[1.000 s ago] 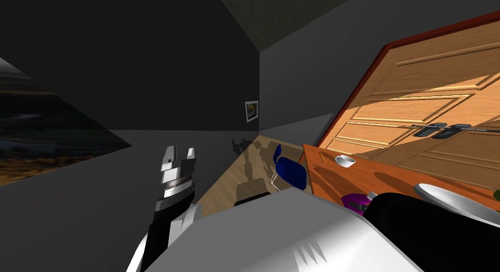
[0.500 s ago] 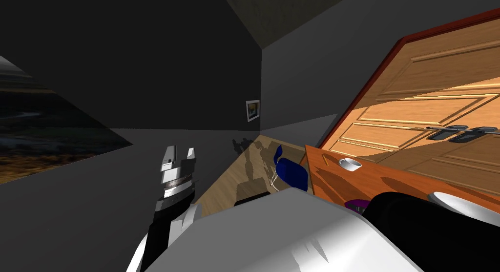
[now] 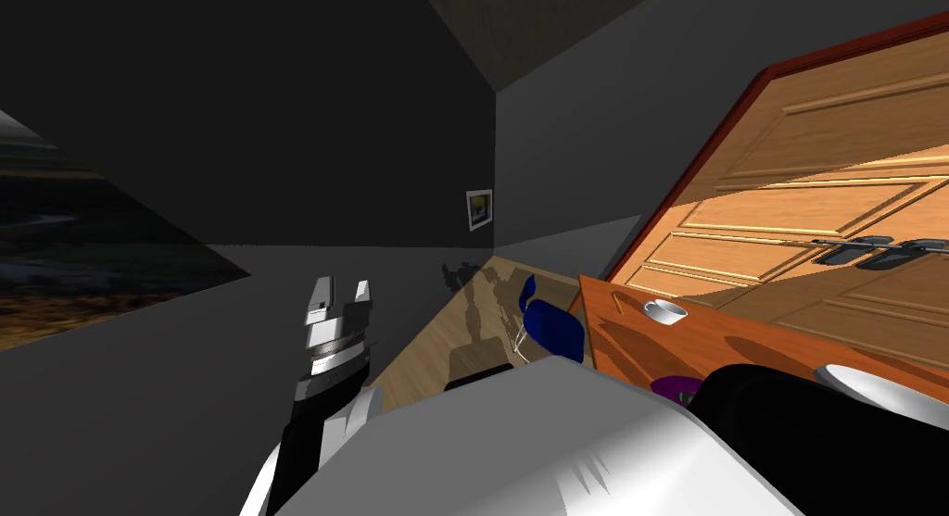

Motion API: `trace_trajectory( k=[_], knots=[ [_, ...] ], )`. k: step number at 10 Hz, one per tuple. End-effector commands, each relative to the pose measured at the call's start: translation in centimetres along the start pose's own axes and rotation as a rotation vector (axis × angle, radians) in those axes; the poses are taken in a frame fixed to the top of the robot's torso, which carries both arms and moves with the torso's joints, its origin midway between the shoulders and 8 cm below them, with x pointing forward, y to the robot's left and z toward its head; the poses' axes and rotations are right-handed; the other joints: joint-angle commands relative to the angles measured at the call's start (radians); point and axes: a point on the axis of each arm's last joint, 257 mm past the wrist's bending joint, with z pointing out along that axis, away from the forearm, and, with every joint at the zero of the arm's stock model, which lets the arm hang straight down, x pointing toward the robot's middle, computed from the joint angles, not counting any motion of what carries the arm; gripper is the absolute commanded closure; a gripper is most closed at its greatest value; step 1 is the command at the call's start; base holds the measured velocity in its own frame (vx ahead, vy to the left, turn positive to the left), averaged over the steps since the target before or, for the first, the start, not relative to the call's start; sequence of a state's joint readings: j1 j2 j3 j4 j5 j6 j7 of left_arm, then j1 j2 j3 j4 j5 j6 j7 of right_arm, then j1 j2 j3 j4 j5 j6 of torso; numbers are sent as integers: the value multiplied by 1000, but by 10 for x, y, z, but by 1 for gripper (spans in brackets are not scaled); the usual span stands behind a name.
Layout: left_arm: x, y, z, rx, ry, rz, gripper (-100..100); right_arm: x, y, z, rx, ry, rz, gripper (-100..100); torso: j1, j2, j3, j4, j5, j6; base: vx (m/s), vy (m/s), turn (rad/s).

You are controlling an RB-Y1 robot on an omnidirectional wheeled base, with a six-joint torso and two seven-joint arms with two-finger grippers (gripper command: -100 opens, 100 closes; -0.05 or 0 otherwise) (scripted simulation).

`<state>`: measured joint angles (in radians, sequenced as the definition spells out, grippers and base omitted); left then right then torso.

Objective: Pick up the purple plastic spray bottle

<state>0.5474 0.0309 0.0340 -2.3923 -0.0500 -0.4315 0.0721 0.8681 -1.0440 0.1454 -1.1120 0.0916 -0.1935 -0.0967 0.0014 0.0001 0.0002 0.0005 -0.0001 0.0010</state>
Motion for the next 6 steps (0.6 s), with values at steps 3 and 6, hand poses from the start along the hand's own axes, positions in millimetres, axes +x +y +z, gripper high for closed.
trace_trajectory(
  k=[3,6],
  knots=[
    [0,0,0,0,0,0,0,-10,-1,-7,-6,0,-10,100,0,0,0,0,0,0,-1,15,-32],
    [0,0,0,0,0,0,0,-11,-2,-8,-6,0,-12,0,3,1,1,0,1,0,-9,32,-42]
  ],
)
